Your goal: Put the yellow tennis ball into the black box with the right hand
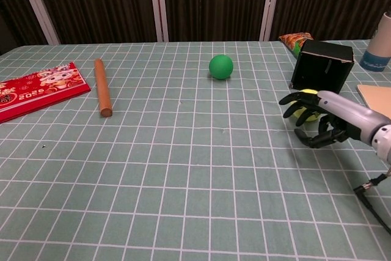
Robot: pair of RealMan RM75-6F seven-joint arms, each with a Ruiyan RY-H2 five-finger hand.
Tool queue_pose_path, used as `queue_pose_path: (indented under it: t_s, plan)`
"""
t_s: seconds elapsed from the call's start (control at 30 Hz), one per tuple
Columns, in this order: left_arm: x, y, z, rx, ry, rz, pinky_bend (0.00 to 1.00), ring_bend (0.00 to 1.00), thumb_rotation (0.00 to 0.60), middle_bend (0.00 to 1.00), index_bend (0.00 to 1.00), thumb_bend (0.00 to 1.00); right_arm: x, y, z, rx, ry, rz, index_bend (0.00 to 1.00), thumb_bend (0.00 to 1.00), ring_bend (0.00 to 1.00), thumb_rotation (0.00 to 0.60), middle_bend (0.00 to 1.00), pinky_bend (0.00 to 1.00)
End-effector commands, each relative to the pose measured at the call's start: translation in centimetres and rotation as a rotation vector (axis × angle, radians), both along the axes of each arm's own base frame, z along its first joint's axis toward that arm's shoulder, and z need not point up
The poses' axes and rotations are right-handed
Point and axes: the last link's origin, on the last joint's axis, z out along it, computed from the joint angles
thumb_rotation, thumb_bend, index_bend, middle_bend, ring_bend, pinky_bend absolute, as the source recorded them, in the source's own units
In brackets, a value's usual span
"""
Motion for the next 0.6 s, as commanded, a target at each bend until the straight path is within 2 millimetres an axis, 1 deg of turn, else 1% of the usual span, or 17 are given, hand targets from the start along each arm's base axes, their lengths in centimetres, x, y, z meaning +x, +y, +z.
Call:
queue_pose_path:
  t_s: [0.03, 0.17, 0.37, 0.6]
  plan:
    - [0.1, 0.0, -0.1, -0.001, 0.001, -0.001, 0.0, 0.0, 0.6, 0.0, 0.0, 0.16, -0.8, -0.2, 0.6, -0.019, 0.032, -0.012, 0.16, 0.55, 0.31, 0.6, 0.26, 0.61]
    - [0.3, 0.1, -0.3, -0.006, 0.006, -0.003, 0.0, 0.0, 0.6, 0.0, 0.0, 0.16, -1.6, -0.4, 1.5, -0.055, 0.074, -0.03, 0.16, 0.55, 0.31, 0.6, 0.26, 0.61]
    - [0.5, 0.3, -0.4, -0.011, 0.008, -0.009, 0.0, 0.0, 0.6, 0.0, 0.0, 0.16, -2.4, -0.4, 2.4, -0.067, 0.091, -0.052, 0.16, 0.55, 0.32, 0.6, 0.26, 0.61]
    - [0.5, 0.3, -0.6, -0.014, 0.011, -0.009, 0.0, 0.0, 0.6, 0.0, 0.0, 0.16, -3.2, -1.0, 3.3, -0.072, 0.114, -0.067, 0.16, 0.55, 0.33, 0.6, 0.26, 0.61]
